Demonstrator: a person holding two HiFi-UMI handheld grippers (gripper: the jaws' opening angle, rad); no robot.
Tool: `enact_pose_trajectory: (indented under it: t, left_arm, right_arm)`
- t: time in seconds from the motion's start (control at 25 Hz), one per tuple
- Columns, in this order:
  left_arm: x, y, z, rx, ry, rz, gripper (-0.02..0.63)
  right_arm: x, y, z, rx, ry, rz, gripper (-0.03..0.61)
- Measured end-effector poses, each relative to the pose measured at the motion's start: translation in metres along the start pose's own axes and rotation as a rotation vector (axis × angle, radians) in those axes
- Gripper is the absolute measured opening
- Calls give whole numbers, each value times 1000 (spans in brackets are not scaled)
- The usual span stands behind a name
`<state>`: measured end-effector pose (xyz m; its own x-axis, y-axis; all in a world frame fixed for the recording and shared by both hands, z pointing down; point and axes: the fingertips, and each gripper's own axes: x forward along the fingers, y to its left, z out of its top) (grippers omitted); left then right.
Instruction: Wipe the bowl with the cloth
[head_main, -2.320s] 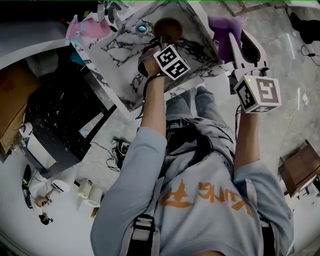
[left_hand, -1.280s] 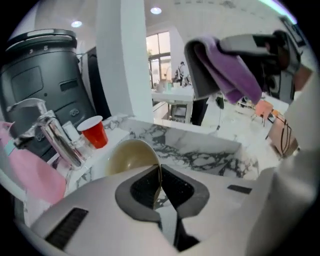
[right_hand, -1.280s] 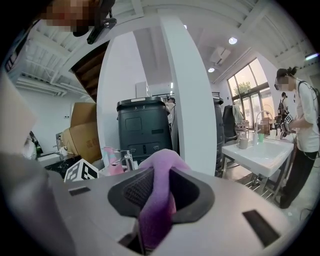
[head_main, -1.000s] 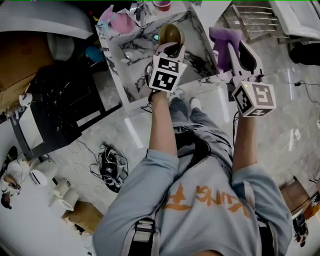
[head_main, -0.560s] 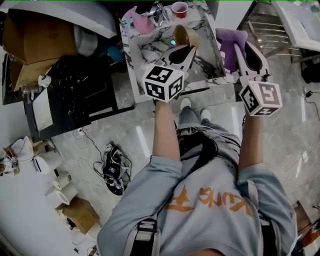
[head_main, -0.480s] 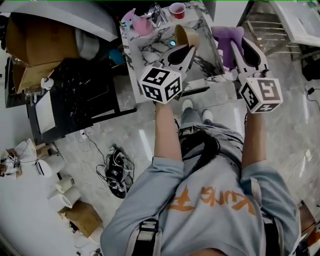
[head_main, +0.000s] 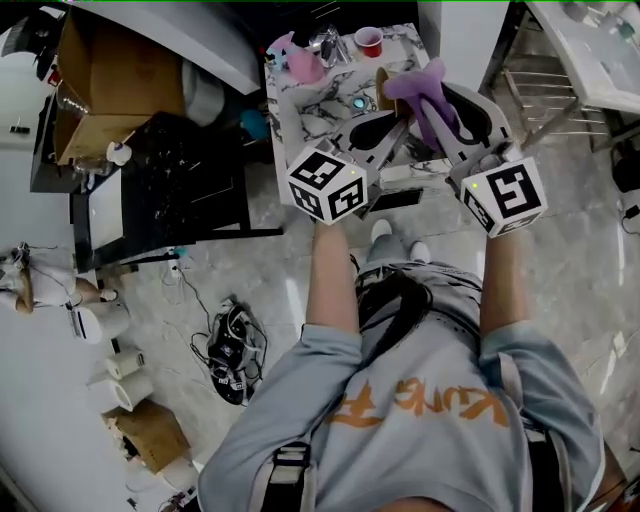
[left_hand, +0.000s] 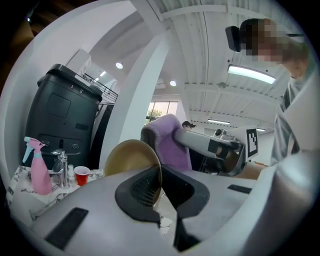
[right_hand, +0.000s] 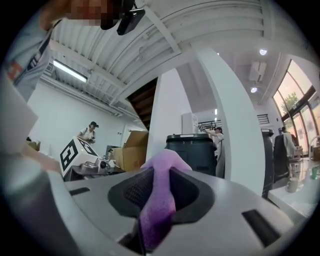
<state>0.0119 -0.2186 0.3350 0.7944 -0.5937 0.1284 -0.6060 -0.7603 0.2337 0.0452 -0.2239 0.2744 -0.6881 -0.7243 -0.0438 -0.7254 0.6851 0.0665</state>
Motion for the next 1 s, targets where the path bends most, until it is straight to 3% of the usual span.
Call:
enact_pose_trajectory:
  t: [0.28,0.6,1.0]
  left_arm:
    - [-13,-22,-4,72,55,-99,35]
    - [-18,-51,-8,90,48,-253,40]
    - [-27,-83,-1,74,16,-462,49]
  right_arm:
    - [9,25,2,4,-12,117,104]
    - [7,16,-4,21,-12,118,104]
    - [-3,-8,-5,118,-40,107,104]
